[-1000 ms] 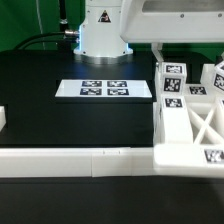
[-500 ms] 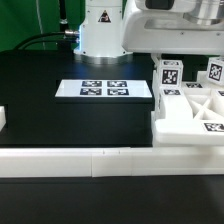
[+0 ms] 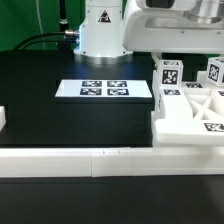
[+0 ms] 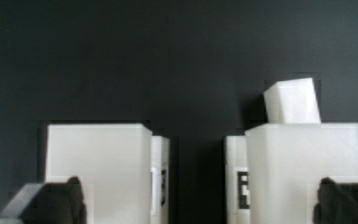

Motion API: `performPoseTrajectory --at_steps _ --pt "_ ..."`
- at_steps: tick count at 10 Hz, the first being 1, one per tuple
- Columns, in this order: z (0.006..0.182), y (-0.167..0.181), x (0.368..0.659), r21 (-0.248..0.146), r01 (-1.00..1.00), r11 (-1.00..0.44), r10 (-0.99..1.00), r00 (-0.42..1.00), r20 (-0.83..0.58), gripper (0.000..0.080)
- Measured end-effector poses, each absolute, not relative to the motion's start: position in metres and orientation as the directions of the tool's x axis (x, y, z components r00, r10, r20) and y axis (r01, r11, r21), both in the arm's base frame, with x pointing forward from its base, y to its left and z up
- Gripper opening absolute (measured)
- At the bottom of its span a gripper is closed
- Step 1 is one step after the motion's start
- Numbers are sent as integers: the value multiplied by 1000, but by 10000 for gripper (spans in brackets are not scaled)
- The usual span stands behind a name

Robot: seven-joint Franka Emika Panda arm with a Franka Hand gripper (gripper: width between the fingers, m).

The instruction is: Assemble chair

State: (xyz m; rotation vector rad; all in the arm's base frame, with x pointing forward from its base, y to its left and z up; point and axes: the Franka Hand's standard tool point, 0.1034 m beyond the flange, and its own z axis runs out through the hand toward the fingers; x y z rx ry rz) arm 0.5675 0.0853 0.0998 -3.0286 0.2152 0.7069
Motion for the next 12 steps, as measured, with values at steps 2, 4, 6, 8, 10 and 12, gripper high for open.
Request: performPoseTrajectory --at_steps 2,4,6,8,10,12 --pt "100 91 552 19 -160 -987 -153 891 -427 649" --pt "108 89 541 17 -170 -985 -161 889 -429 649" --pt "127 87 541 8 -175 -985 -162 891 -425 649" --pt "156 89 555 -3 -174 -985 -156 892 -425 649" --pt "168 101 590 -20 -149 -989 -132 921 -368 649" --pt "167 105 602 -33 -123 -992 -105 936 -337 649"
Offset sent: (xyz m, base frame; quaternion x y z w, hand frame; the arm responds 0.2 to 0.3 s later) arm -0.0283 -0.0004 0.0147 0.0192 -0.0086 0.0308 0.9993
